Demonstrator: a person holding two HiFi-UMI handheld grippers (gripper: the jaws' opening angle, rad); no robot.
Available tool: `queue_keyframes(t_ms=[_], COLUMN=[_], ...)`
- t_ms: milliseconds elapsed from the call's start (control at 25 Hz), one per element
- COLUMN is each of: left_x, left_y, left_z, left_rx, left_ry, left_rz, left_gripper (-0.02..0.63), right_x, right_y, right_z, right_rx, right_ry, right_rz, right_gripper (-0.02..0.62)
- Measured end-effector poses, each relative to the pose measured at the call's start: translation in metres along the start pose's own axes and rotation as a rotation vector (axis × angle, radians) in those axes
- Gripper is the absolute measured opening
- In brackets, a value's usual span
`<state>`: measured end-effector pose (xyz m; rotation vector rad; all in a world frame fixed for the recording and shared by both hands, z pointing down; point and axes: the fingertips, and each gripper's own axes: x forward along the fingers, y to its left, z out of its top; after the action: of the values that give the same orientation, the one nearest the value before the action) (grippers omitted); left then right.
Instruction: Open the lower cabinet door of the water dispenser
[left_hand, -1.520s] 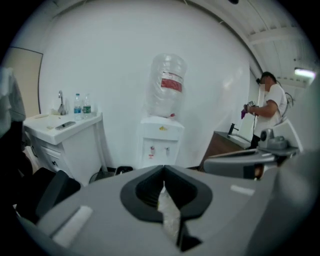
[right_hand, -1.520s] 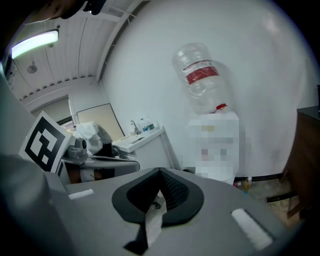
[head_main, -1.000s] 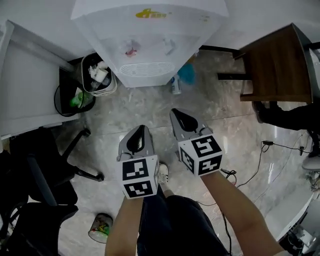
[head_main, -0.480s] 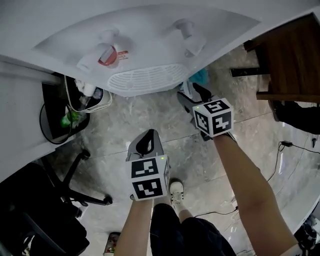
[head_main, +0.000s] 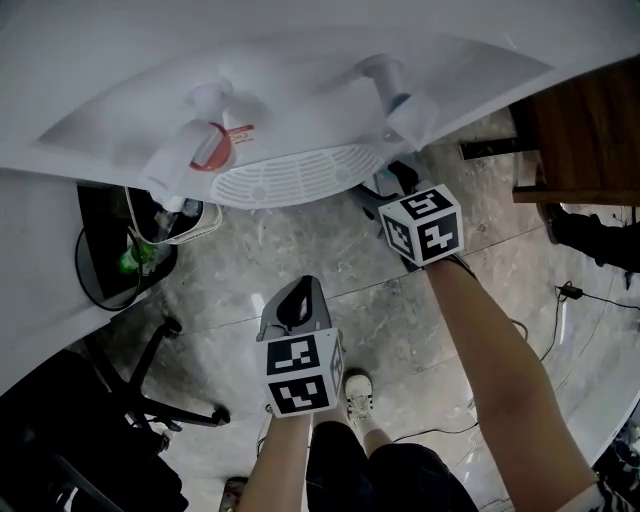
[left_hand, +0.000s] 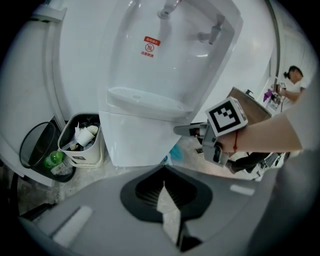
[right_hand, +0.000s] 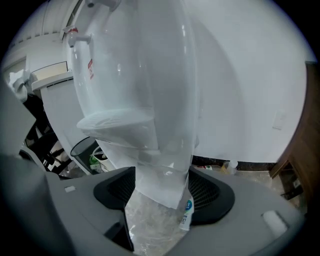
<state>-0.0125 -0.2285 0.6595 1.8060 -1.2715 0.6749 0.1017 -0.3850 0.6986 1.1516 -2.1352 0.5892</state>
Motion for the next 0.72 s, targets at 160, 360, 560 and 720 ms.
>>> queue_keyframes(t_ms=[160,360,560,720], left_x=[-0.004,-0.013,-0.029,-0.041], left_y=[0.004,-0.001,-0.004,0.005], left_z=[-0.003,-0.02,-0.058,-0.095], left_rx=[-0.004,0.001,0.022,0.0], left_ry=[0.001,0.003,0.009,0.024], left_rz=[0.017,0.02,0.009,0.028], left_gripper=[0.006,0.006,0.006,0.006], right_x=[-0.011,-0.048,-0.087,-0.101], right_y=[0.004,0.037,0.103,0.162], right_z=[-0.011,-0.05,-0.094,-0.113], right_rx=[-0.008,0.035,0.063,0.086], right_ry=[0.023,0.031,0.076,0.11], right_rz=[-0.018,-0.006,0.067,0.145], right_gripper=[0.279,0.226,0.156,0.114])
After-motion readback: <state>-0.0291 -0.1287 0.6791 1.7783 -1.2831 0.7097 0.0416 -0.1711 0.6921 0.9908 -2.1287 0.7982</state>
